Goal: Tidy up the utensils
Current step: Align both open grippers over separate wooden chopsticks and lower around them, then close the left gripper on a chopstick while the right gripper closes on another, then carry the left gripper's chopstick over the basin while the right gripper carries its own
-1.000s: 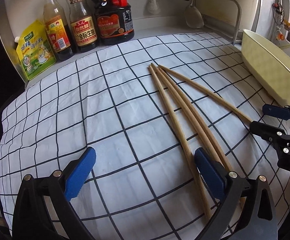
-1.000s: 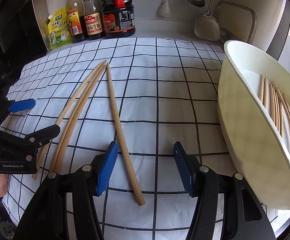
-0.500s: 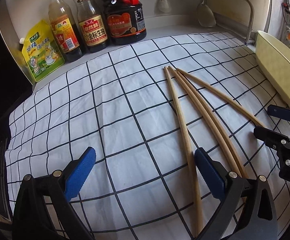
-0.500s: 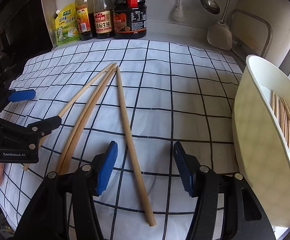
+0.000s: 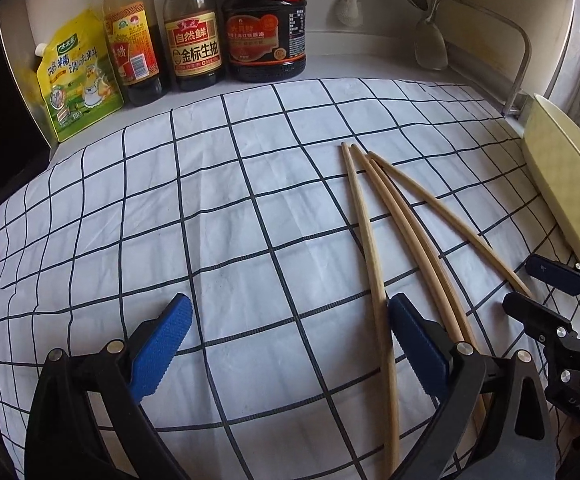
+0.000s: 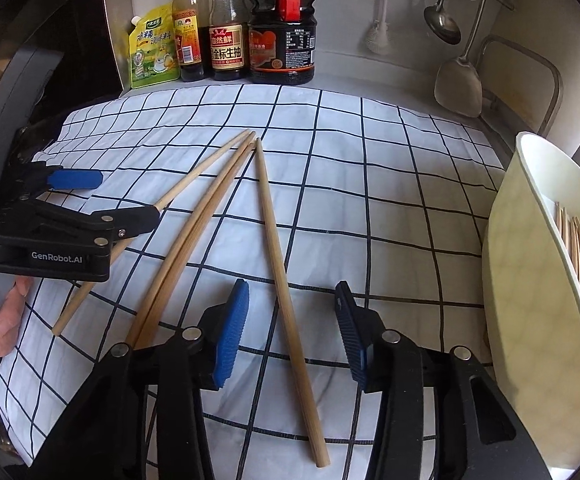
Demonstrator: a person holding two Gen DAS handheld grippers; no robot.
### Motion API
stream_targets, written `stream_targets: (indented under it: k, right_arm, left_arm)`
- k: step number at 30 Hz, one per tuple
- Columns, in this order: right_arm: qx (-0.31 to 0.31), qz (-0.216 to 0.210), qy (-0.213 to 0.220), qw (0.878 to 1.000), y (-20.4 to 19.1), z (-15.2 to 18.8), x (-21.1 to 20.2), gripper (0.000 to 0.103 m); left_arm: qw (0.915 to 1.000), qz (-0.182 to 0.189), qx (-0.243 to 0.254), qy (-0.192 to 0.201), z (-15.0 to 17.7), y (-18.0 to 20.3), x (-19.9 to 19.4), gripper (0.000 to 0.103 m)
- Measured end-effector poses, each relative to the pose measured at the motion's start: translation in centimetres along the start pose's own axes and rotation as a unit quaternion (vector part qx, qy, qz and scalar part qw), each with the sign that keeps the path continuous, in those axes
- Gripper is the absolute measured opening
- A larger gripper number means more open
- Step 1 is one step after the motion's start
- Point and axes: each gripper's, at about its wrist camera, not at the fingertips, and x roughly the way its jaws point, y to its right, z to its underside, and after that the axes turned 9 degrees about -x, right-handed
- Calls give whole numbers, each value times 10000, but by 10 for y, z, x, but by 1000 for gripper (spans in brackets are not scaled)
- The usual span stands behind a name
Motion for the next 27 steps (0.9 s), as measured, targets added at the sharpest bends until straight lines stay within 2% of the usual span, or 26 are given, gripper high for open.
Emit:
stream_targets:
  k: [1,3,6,8,9,19,27]
  right_arm:
    - [-30,-4,1,10000,-1,0,0,36]
    - [-77,-29,-9,10000,-4,0,-2,31]
    - [-144,-39,-9,9999,-7,0,-3,19]
    - [-158,9,-14,9999,-7,0,-3,8]
    - [-153,15,-16,9999,-7,0,-3,7]
    - [233,62,29,9997,2,3,-8,6]
    - [432,1,284,9987,-2,2,-25,6]
  left_arm:
    - [10000,28,47,51,2,2,-3,86]
    - [9996,124,198,142,6,8,-10,57]
    - [9987,217,401,215,12,18,-16,27]
    - [9982,236,501,228,14,22,-17,14]
    - [9980,272,527,217,15,23,-18,8]
    - [9982,414,401,172,16,15,-23,7]
    - [9984,472,232,187,16,5,-38,7]
